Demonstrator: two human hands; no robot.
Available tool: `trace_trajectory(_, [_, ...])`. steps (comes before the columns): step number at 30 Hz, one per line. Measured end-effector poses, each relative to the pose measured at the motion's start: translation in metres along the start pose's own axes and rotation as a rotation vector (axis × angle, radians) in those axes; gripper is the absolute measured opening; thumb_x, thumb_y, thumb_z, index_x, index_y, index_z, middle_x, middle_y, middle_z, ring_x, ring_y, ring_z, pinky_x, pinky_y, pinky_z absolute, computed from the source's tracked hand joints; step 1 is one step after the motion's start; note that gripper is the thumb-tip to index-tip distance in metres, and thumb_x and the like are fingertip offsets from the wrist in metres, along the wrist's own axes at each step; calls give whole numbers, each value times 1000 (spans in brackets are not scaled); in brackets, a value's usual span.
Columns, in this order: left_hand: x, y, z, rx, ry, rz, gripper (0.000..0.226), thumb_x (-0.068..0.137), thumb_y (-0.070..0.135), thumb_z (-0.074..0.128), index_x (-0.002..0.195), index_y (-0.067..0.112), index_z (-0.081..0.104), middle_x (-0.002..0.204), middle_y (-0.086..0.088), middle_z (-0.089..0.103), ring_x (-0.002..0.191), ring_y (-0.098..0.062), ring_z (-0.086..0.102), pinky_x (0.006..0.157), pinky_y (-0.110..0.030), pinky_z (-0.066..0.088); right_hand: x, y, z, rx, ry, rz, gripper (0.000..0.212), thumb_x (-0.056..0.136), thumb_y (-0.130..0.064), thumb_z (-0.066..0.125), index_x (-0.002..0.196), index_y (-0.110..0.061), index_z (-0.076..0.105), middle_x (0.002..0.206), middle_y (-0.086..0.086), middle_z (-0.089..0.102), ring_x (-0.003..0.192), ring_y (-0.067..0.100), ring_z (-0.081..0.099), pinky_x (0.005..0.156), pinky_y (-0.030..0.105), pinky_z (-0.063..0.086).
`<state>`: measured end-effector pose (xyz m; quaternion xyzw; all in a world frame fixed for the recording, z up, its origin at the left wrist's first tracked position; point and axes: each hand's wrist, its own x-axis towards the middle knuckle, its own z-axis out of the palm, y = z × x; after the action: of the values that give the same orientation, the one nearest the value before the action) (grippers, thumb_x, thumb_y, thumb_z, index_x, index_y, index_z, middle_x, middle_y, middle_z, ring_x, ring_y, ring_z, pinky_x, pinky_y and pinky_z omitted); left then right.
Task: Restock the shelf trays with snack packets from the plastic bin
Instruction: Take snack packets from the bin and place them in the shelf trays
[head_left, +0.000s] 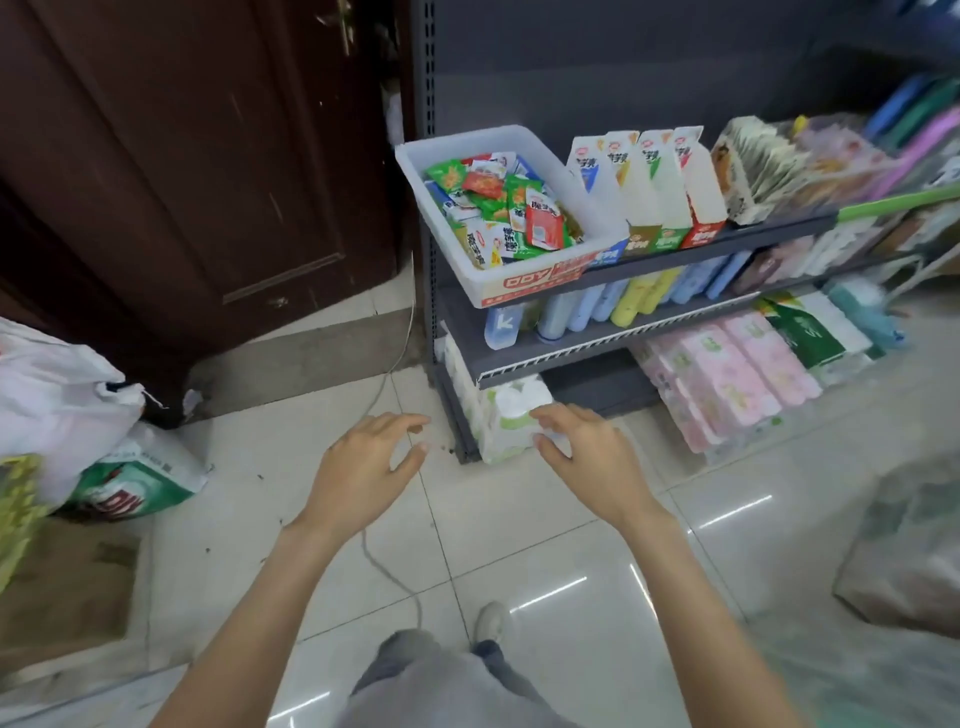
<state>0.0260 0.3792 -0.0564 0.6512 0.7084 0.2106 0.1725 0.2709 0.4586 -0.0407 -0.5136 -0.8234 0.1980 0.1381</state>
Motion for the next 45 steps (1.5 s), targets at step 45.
trace_trajectory(45, [564, 18, 38, 105, -329, 43, 83, 70, 45, 77, 138, 16, 38, 136, -7, 46, 125, -26, 40, 103, -38, 34, 413, 111, -21, -130, -259, 124, 60, 90, -43, 54, 141, -16, 36, 145, 4, 39, 127, 28, 44, 100, 40, 42])
